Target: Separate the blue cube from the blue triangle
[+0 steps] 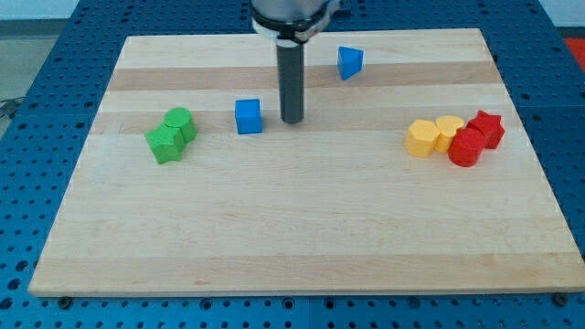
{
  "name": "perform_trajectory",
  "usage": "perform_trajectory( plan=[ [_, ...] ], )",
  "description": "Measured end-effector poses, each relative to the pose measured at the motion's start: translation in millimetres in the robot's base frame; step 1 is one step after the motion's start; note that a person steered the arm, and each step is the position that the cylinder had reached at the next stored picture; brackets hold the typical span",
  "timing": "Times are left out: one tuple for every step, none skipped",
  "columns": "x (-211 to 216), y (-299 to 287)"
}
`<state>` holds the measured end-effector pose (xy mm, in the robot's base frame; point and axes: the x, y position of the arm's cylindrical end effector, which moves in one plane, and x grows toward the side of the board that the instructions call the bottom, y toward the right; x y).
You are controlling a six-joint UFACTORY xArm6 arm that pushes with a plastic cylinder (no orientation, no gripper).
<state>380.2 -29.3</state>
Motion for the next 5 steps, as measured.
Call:
perform_trajectory(
  plan=[
    [2, -24],
    [8, -54],
    [26, -88],
    [42, -118],
    [51, -124]
  ],
)
